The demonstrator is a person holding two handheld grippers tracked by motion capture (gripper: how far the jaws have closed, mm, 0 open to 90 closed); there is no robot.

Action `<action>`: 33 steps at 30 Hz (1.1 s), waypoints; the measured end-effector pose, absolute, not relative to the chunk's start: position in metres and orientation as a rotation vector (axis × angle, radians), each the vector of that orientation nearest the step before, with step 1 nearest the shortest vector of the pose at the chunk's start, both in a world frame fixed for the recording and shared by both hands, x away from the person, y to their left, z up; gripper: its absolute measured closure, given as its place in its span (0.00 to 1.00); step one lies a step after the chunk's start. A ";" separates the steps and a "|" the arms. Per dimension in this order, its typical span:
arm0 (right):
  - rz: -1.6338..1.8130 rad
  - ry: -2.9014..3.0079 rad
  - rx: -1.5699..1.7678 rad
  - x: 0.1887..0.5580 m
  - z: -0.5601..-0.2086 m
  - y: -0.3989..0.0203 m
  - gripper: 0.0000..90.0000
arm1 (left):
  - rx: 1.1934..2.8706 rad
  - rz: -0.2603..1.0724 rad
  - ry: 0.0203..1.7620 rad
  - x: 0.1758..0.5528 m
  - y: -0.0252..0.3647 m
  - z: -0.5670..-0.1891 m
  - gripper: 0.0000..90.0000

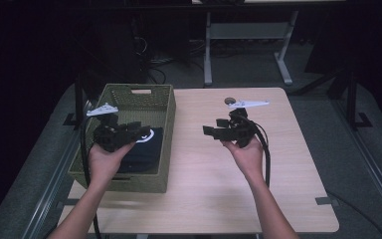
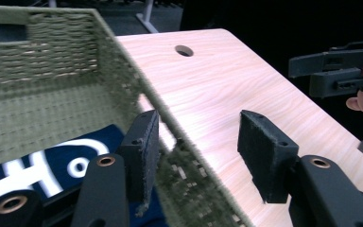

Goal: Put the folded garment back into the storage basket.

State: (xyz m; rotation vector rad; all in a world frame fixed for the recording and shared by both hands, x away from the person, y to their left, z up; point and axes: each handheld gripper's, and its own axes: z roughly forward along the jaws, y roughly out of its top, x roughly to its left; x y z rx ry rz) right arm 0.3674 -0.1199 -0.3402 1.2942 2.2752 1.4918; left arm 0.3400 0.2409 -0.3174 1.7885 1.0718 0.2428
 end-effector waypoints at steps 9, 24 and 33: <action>1.457 2.255 1.325 0.362 -0.346 -0.145 0.35 | 1.813 0.218 1.021 0.339 0.213 -0.320 0.48; 1.424 2.196 1.378 0.347 -0.353 -0.195 0.34 | 1.849 0.177 0.939 0.329 0.161 -0.327 0.42; 1.408 2.176 1.410 0.340 -0.361 -0.223 0.34 | 1.854 0.156 0.911 0.324 0.131 -0.327 0.38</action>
